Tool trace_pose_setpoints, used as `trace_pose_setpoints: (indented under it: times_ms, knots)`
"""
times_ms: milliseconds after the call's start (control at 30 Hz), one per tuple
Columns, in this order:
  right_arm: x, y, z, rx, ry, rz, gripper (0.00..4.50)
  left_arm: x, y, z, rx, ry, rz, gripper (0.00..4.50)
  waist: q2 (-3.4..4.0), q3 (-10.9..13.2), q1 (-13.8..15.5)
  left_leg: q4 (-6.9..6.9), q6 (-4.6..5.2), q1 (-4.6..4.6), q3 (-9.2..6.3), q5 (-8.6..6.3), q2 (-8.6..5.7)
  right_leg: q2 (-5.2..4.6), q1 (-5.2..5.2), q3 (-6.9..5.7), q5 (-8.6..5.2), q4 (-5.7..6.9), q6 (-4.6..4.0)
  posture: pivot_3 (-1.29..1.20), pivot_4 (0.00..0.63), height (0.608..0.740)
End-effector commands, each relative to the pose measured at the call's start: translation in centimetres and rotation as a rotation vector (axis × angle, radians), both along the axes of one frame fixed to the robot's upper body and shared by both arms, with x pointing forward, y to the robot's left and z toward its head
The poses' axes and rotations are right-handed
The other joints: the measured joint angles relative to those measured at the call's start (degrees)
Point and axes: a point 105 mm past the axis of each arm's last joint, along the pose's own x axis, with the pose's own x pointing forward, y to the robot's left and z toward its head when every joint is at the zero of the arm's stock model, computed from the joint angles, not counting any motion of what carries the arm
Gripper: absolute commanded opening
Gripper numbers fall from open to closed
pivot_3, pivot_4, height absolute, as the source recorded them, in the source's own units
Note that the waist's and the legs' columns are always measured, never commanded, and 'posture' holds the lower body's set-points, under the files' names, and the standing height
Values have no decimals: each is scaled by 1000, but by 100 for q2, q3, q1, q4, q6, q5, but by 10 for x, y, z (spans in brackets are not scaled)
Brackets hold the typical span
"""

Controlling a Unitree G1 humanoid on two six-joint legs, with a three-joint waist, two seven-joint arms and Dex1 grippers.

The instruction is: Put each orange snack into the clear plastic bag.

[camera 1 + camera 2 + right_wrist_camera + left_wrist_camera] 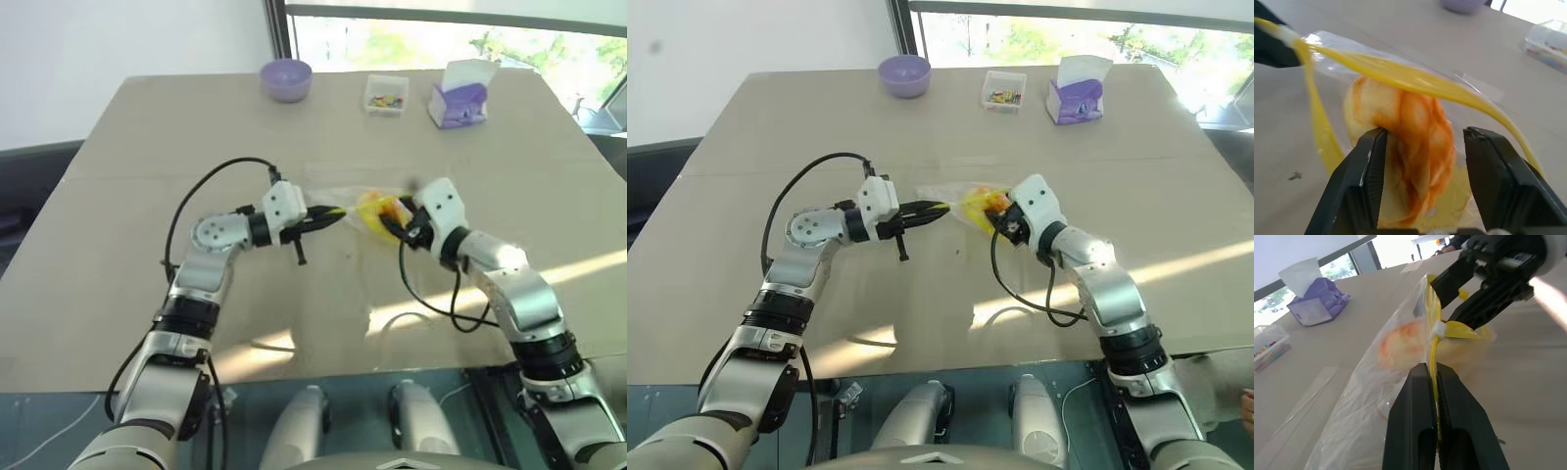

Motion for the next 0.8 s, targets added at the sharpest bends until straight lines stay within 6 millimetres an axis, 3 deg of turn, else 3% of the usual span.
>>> trace_pose_setpoints:
  times_ms: [33, 133, 200, 400, 600, 767, 800]
  knots:
    - [-19, -6, 15, -110, -104, 72, 2689, 5, 7, 12, -42, -18, 43, 0, -1, 0, 18, 0, 0, -2, -2, 0, 0, 0, 0, -3, 0, -2, 0, 0, 150, 740]
    - [-26, -11, 18, -134, -131, 83, 3505, 7, 9, 14, -60, -9, 57, 0, -1, 0, 2, 2, 1, -1, -2, 0, 0, 0, 3, -4, 0, -3, 0, 0, 150, 740]
    - [-31, -14, 22, -177, -185, 81, 4406, 7, 10, 16, -64, -6, 57, 0, -1, 0, -6, 2, 1, 1, -1, 0, 2, 1, 3, -3, 0, 2, 0, 0, 150, 740]
    - [-29, -30, 16, -353, -293, 24, 4462, 6, 11, 21, -90, -4, 52, 0, -3, 0, 21, 8, 0, 0, 0, 0, 0, -1, 7, -3, 0, 0, 0, 0, 150, 740]
    - [-2, -45, -6, -550, -368, -41, 4462, 3, 10, 23, -110, 2, 44, 0, -3, 0, 9, 13, -8, 3, 2, 5, 0, 0, 9, -3, 0, 4, 0, 0, 150, 740]
    - [13, -45, -5, -573, -394, -49, 4462, 1, 10, 23, -110, 0, 44, 0, -3, 0, 3, 14, -19, 3, 3, 11, 0, 0, 9, -2, 0, 4, 0, 0, 150, 740]
    - [15, -46, -3, -569, -405, -56, 4229, 1, 11, 23, -107, -2, 46, 0, -3, 0, 5, 14, -19, 2, 3, 11, 0, -1, 9, -2, 0, 3, 0, 0, 150, 740]
